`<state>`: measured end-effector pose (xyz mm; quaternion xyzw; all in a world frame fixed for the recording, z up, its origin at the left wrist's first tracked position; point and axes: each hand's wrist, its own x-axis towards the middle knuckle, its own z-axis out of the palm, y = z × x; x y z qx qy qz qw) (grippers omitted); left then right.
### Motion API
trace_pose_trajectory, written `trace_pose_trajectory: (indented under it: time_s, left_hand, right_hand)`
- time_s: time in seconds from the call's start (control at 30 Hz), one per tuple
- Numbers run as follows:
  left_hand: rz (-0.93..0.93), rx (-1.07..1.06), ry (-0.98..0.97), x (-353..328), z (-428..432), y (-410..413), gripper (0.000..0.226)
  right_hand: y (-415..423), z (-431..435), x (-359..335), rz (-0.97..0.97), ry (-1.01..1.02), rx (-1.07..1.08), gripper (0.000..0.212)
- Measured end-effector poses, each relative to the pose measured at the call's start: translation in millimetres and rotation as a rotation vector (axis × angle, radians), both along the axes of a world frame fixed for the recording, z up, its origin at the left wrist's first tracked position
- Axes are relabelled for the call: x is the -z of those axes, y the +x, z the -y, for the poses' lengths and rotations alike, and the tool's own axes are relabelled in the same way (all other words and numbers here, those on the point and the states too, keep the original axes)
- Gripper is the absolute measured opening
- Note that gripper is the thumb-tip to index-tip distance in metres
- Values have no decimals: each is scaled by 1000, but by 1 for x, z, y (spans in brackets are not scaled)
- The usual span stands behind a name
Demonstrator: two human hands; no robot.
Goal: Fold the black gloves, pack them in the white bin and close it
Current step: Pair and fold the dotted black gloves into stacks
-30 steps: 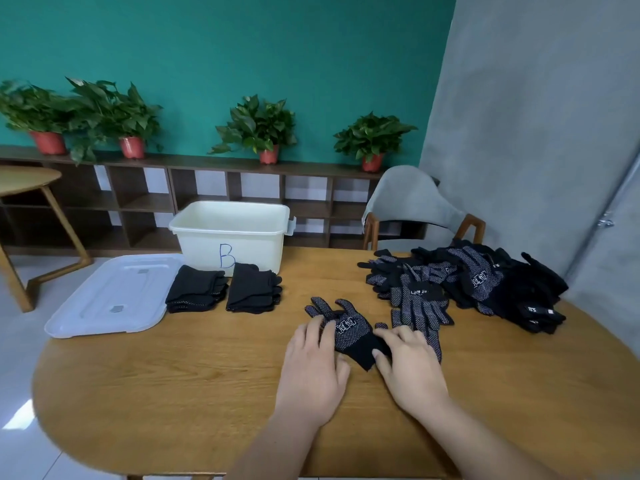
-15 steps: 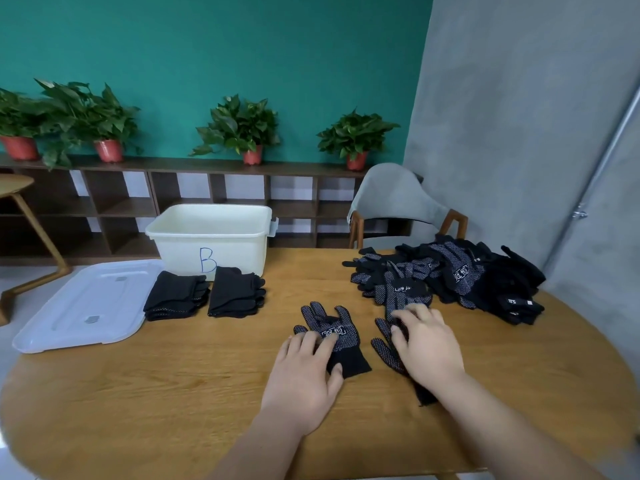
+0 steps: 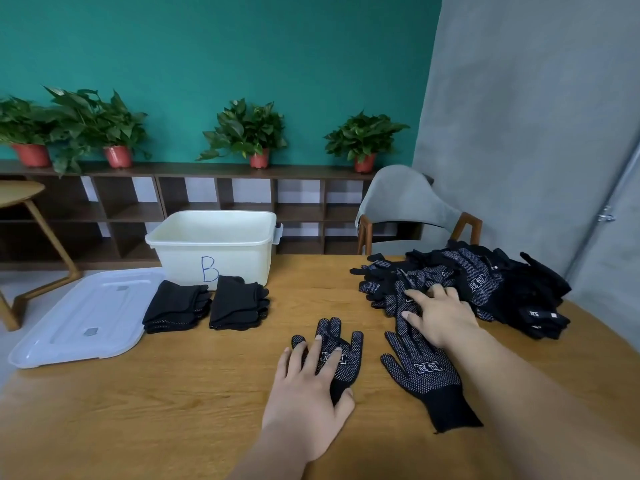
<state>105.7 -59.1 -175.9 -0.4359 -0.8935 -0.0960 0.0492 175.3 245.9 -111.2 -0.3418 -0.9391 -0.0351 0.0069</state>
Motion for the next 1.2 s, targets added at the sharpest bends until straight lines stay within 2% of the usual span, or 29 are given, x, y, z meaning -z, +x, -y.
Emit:
trace_pose_trajectory:
  time_s: [0.07,0.2,0.27,0.4,0.47,0.5,0.53,0.6,0.63,0.73,0.83,0.87,0.97,1.07,1.1,1.13,1.17,1.2]
  left_hand:
    - [6,-16,20,0,0,-1,79]
    - [-19,30,115,-3,0,0,75]
    - [-39,61,147,-2,1,0,69]
    - [-56,74,161,3,2,1,64]
    - [-61,70,158,3,2,0,64]
    - [-62,65,159,3,2,1,63]
    - [-65,59,163,2,2,1,63]
    - [-68,47,163,-1,2,3,63]
    - [-69,43,158,-3,3,4,63]
    - [-88,44,174,-5,4,6,60]
    - [-93,61,179,-6,6,8,57]
    - [-88,68,177,-6,7,9,58]
    - [-52,122,150,-6,7,8,61]
    - [-16,170,152,-6,6,6,63]
    - [-11,172,151,-5,6,6,63]
    - [-13,166,153,-5,6,6,63]
    - [-20,155,158,-5,6,6,63]
    - [-26,142,165,-5,6,7,63]
  right_hand:
    - [-5,-3,3,-7,53,21,55]
    - [-12,-4,1,-101,192,4,31]
    - [-12,-6,-4,-266,211,-15,26]
    - [-4,-7,-34,-850,-170,0,25]
    - [3,-12,-46,-983,-336,26,34]
    - [8,-16,-49,-922,-378,49,39]
    - [13,-23,-47,-772,-386,72,40]
    - [25,-37,-38,-406,-341,137,29]
    - [30,-45,-31,-321,-313,170,29]
    - [45,-54,-26,-390,-302,216,31]
    - [54,-46,-41,-492,-336,189,23]
    - [55,-42,-47,-584,-432,191,20]
    - [51,-25,-75,-1008,-900,235,17]
    - [45,-21,-93,-1226,-1220,187,45]
    - [43,-22,-92,-1197,-1252,160,58]
    - [42,-25,-87,-1107,-1180,156,69]
    - [43,-25,-81,-979,-1030,149,72]
    - [45,-26,-72,-844,-846,120,65]
